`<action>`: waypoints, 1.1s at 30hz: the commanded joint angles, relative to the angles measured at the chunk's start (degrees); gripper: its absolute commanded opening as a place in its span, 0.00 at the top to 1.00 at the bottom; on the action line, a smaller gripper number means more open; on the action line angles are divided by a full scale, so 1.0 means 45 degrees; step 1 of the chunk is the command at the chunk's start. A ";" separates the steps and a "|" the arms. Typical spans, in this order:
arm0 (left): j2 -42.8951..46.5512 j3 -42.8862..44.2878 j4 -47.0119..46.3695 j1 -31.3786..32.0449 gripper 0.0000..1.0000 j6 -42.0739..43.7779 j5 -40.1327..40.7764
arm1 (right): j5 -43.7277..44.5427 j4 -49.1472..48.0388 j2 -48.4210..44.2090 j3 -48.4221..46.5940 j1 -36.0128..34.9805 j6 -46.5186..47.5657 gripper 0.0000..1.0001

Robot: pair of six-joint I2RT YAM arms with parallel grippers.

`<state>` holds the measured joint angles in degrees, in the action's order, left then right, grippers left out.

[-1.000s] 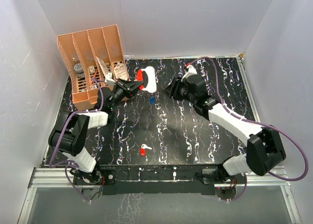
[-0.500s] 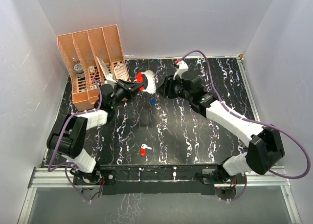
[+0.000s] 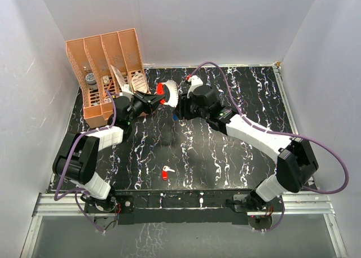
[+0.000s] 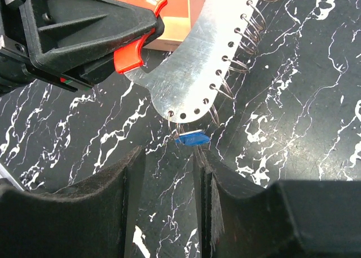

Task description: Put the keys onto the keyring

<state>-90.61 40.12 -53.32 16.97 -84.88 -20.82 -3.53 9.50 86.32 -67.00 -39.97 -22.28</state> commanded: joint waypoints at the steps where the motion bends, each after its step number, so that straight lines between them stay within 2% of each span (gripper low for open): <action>1: 0.0814 0.0493 -0.0223 -0.0077 1.00 -0.0122 -0.0020 | 0.0758 -0.0612 -0.0262 -0.0268 -0.0120 0.0250 0.63; 6: 0.0829 0.0423 -0.0278 -0.0069 1.00 -0.0179 -0.0027 | 0.0785 -0.0934 -0.0179 -0.0140 -0.0140 0.0227 0.63; 14: 0.0785 0.0391 -0.0408 -0.0076 1.00 -0.0292 -0.0019 | 0.0729 -0.1161 0.0228 -0.0323 -0.0136 0.0176 0.71; 28: 0.0717 0.0282 -0.0581 -0.0069 1.00 -0.0433 -0.0120 | 0.0887 -0.1652 0.0431 -0.0385 -0.0132 0.0094 0.72; 33: 0.0725 0.0129 -0.0695 -0.0079 1.00 -0.0493 -0.0129 | 0.1064 -0.1847 0.0445 -0.0291 -0.0141 0.0060 0.76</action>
<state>-90.50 40.16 -53.76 16.97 -86.17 -20.53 -0.36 5.58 88.47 -66.96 -40.40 -22.20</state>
